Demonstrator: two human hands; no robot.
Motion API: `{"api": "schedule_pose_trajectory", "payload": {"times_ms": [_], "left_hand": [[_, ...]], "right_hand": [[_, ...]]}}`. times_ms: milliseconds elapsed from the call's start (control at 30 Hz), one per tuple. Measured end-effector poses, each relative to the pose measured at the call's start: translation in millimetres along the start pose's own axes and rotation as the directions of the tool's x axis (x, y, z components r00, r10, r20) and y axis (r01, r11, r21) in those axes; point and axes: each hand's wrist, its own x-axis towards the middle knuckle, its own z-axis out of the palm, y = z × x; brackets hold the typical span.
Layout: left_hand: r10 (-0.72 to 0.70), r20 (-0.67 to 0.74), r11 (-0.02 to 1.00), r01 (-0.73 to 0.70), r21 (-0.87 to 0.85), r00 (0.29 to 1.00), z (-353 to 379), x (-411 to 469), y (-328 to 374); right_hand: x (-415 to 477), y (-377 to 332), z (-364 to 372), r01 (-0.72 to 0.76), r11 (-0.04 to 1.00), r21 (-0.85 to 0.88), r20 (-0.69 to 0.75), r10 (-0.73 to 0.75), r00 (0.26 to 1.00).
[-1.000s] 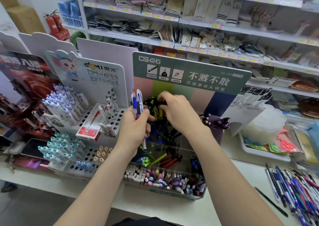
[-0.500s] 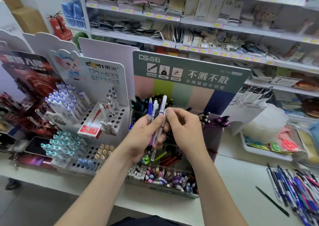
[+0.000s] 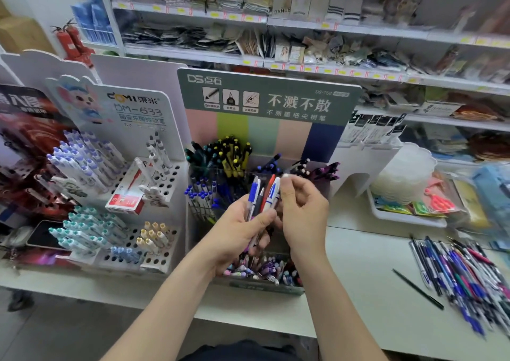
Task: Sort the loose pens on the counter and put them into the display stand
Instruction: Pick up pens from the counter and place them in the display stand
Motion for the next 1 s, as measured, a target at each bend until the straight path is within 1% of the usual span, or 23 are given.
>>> {"api": "schedule_pose_trajectory", "payload": {"times_ms": [100,167,200,233,267,333,400,433,467,500,533,567,600,633,667,700,767,833,900,967,1000], "left_hand": [[-0.003,-0.073,0.989,0.014,0.147,0.997,7,-1,-6],[-0.015,-0.084,0.977,0.033,0.21,0.996,9,-4,-8],[-0.025,-0.084,0.974,0.043,0.222,0.996,11,-7,-8],[-0.032,-0.089,0.973,0.051,0.224,0.996,12,-9,-10],[-0.035,-0.101,0.974,0.056,0.219,0.994,13,-11,-13],[-0.024,-0.146,0.971,0.058,0.231,0.989,15,-13,-17],[0.006,-0.191,0.963,0.046,0.266,0.982,16,-15,-20],[0.018,-0.215,0.961,0.042,0.274,0.976,16,-15,-21],[0.022,-0.245,0.963,0.045,0.266,0.969,16,-15,-21],[0.015,-0.28,0.97,0.054,0.237,0.96,16,-14,-22],[0.002,-0.315,0.98,0.061,0.19,0.949,16,-13,-23],[-0.012,-0.347,0.988,0.066,0.142,0.938,15,-10,-24],[-0.03,-0.372,0.993,0.072,0.098,0.928,14,-7,-26],[-0.052,-0.389,0.995,0.08,0.055,0.92,13,-5,-28],[-0.076,-0.395,0.996,0.086,0.009,0.916,12,-3,-29],[-0.094,-0.39,0.996,0.087,-0.034,0.916,11,-2,-30],[-0.108,-0.368,0.993,0.08,-0.091,0.923,11,-1,-31],[-0.111,-0.342,0.989,0.071,-0.126,0.933,12,-2,-32],[-0.131,-0.325,0.984,0.082,-0.161,0.936,14,-1,-33],[-0.159,-0.303,0.974,0.099,-0.204,0.94,17,0,-33],[-0.174,-0.293,0.969,0.111,-0.221,0.94,18,0,-33]], "right_hand": [[-14,6,-7,-0.045,0.997,-0.066,0.115,0.052,0.992],[-17,8,-13,-0.142,0.989,-0.05,0.184,0.149,0.972],[-17,7,-15,-0.191,0.981,-0.024,0.196,0.192,0.962],[-16,8,-18,-0.214,0.977,-0.007,0.179,0.212,0.961],[-14,8,-20,-0.204,0.979,-0.007,0.129,0.203,0.971],[-10,8,-25,-0.118,0.993,-0.015,0.018,0.118,0.993],[-7,6,-30,-0.025,1.0,-0.01,-0.019,0.025,1.0],[-5,7,-33,0.022,0.999,-0.048,-0.028,-0.024,0.999],[-2,9,-37,0.083,0.988,-0.133,-0.026,-0.087,0.996],[2,11,-41,0.145,0.959,-0.244,0.005,-0.149,0.989],[6,12,-45,0.195,0.918,-0.347,0.07,-0.182,0.981],[12,14,-48,0.217,0.873,-0.437,0.156,-0.164,0.974],[17,15,-50,0.202,0.831,-0.517,0.233,-0.091,0.968],[22,14,-52,0.164,0.791,-0.59,0.28,0.01,0.96],[26,14,-53,0.122,0.743,-0.658,0.291,0.101,0.951],[29,14,-53,0.106,0.692,-0.714,0.29,0.155,0.944],[32,9,-49,0.158,0.581,-0.798,0.299,0.156,0.941],[34,2,-42,0.25,0.416,-0.874,0.334,0.141,0.932],[38,-9,-35,0.305,0.274,-0.912,0.366,0.21,0.907],[42,-20,-28,0.357,0.191,-0.914,0.402,0.316,0.859],[43,-24,-25,0.386,0.172,-0.906,0.423,0.357,0.833]]}}
